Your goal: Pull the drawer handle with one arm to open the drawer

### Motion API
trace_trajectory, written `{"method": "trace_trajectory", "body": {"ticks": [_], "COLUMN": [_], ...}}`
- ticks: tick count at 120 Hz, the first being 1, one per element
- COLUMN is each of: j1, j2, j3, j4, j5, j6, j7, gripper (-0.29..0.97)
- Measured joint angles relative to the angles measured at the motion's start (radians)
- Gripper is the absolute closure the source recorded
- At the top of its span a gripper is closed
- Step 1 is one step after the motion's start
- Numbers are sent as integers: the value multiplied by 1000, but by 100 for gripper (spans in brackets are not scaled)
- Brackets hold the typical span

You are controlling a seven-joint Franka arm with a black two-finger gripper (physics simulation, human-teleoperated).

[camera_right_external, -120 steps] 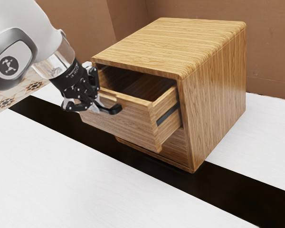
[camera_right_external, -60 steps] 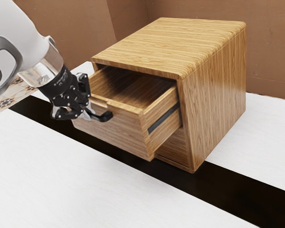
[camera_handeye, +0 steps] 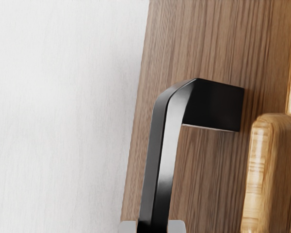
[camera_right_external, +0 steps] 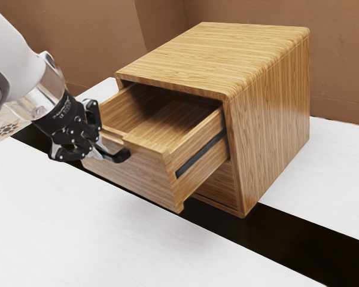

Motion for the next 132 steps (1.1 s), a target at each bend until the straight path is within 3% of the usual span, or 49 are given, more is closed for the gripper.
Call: {"method": "trace_trajectory", "body": {"ticks": [77, 132], "j1": [109, 144], "j2": [-150, -255], "j3": [-90, -109], "j4": [-122, -198], "j5": [-23, -38], "j6": [-1, -17], "j7": [-6, -8], "gripper": [79, 79]}}
